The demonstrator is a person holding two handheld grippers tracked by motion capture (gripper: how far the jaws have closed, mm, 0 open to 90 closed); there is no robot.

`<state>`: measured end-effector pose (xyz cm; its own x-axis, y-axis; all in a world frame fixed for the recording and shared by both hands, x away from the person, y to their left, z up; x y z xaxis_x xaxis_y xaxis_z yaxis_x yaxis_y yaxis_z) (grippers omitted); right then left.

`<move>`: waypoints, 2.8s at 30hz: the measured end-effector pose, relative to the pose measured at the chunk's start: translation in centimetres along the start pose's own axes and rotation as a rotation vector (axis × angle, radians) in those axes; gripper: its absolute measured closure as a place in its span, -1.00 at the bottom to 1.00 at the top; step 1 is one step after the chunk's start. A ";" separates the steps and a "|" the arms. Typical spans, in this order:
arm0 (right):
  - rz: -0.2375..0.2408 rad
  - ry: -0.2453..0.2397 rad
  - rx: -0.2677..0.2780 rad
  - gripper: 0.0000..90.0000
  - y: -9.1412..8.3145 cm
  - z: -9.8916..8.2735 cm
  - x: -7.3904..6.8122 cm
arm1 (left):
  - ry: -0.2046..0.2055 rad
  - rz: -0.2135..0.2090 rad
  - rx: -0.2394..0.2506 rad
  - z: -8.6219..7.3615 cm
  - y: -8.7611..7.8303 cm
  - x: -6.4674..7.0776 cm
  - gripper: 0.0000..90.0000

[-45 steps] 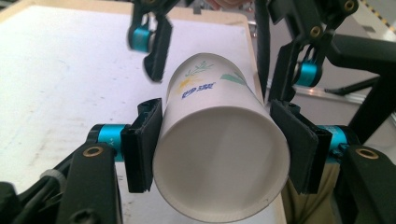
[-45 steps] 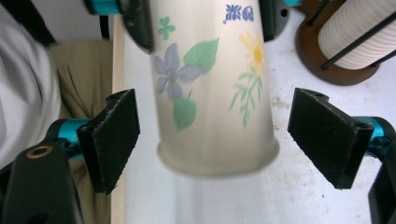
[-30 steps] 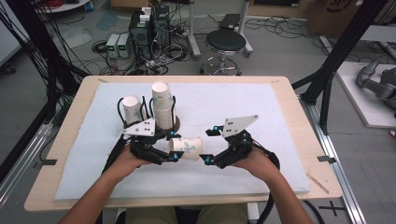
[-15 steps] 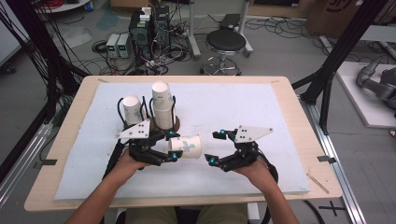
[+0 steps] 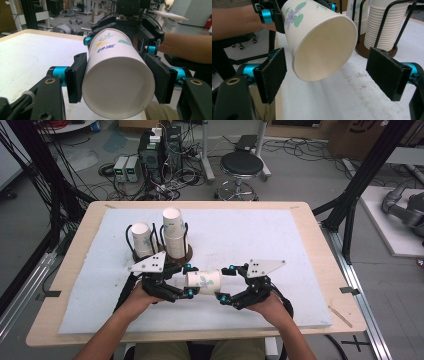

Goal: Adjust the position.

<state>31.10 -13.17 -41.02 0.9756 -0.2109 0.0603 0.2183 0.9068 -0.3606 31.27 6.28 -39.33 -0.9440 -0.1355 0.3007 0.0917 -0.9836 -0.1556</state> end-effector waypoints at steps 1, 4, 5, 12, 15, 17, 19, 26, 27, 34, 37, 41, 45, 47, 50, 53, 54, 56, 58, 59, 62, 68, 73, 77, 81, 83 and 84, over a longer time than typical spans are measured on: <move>0.005 0.002 0.001 -0.61 0.1 0.0 0.0 | 0.004 -0.004 -0.005 0.0 0.0 0.1 -0.18; 0.024 -0.001 0.003 -0.61 0.4 0.0 -0.2 | 0.013 -0.019 -0.011 -0.1 0.3 0.3 -0.18; 0.031 -0.001 0.003 -0.61 0.5 0.0 -0.3 | 0.011 -0.028 -0.012 -0.1 0.3 0.3 -0.18; 0.072 0.002 0.013 -0.59 0.9 0.0 -0.6 | 0.022 -0.047 -0.012 -0.1 0.3 0.5 -0.18; 0.099 0.002 0.030 -0.50 0.9 0.0 -0.7 | 0.032 -0.055 -0.008 -0.1 0.3 0.6 -0.18; 0.135 0.003 0.039 -0.41 0.9 0.0 -0.9 | 0.037 -0.063 -0.007 -0.1 0.3 0.7 -0.17; 0.132 -0.003 0.050 -0.39 0.9 0.0 -0.8 | 0.043 -0.068 -0.007 -0.1 0.3 0.7 -0.17; 0.138 -0.008 0.073 -0.28 0.7 0.2 -1.0 | 0.029 -0.080 0.006 0.0 0.1 0.8 -0.17; 0.134 -0.008 0.078 -0.27 0.6 0.3 -1.0 | 0.025 -0.081 0.010 0.0 0.1 0.8 -0.18; 0.143 -0.006 0.080 -0.20 0.5 0.4 -1.1 | -0.015 -0.033 -0.005 -0.1 0.2 0.6 -0.29; 0.143 -0.008 0.074 -0.20 0.5 0.4 -1.1 | -0.049 0.019 -0.028 -0.3 0.4 0.5 -0.53; 0.136 -0.017 0.050 -0.19 0.5 0.3 -1.0 | -0.058 0.061 -0.061 -0.4 0.3 0.3 -0.63; 0.115 -0.023 0.006 -0.19 0.1 0.4 -0.6 | -0.046 0.081 -0.092 -0.3 -0.1 0.4 -0.63; 0.113 -0.031 -0.016 -0.19 -0.1 0.6 -0.4 | -0.033 0.090 -0.110 -0.1 -0.3 0.5 -0.63; 0.105 -0.045 -0.051 -0.19 -0.2 1.0 -0.2 | -0.010 0.099 -0.133 0.2 -0.4 0.6 -0.63; 0.104 -0.070 -0.126 -0.19 -0.1 1.5 0.1 | 0.009 0.114 -0.162 0.4 -0.5 0.6 -0.63; 0.107 -0.080 -0.150 -0.19 -0.1 1.7 0.1 | 0.009 0.116 -0.169 0.4 -0.5 0.7 -0.63; 0.114 -0.105 -0.196 -0.19 0.1 2.1 0.2 | 0.018 0.125 -0.195 0.3 -0.4 0.6 -0.63; 0.123 -0.125 -0.234 -0.19 0.3 2.5 0.2 | 0.019 0.128 -0.218 0.1 -0.3 0.6 -0.63; 0.126 -0.134 -0.255 -0.19 0.4 2.7 0.2 | 0.023 0.128 -0.225 0.0 -0.3 0.6 -0.63; 0.134 -0.164 -0.319 -0.19 0.6 3.4 0.3 | 0.027 0.128 -0.244 -0.1 -0.2 0.7 -0.63; 0.154 -0.218 -0.409 -0.19 1.2 4.5 0.2 | 0.047 0.130 -0.284 0.0 -0.2 0.7 -0.62; 0.178 -0.245 -0.476 -0.19 1.6 5.1 0.1 | 0.054 0.131 -0.311 0.1 -0.1 0.7 -0.61; 0.194 -0.269 -0.526 -0.19 2.1 5.5 -0.1 | 0.059 0.132 -0.344 0.0 0.1 0.7 -0.58; 0.200 -0.288 -0.575 -0.19 2.4 5.8 -0.1 | 0.059 0.134 -0.382 -0.5 0.3 0.6 -0.55; 0.208 -0.296 -0.593 -0.19 2.6 5.8 -0.1 | 0.059 0.131 -0.395 -0.6 0.4 0.6 -0.55; 0.212 -0.301 -0.600 -0.19 2.7 5.8 -0.1 | 0.057 0.130 -0.398 -0.7 0.5 0.6 -0.54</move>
<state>31.72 -8.58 -36.58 0.9784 0.1368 0.1553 0.0576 0.5406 -0.8393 30.54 5.78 -39.84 -0.9496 -0.2381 0.2039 0.0926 -0.8345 -0.5431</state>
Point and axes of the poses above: each handheld gripper's, and its own axes: y roughly forward along the jaws, z roughly out of its top, x roughly to its right, the point moved 6 cm from there along y, roughly forward along the jaws, and after that the axes turned 11 degrees about -y, right-handed, at the moved point
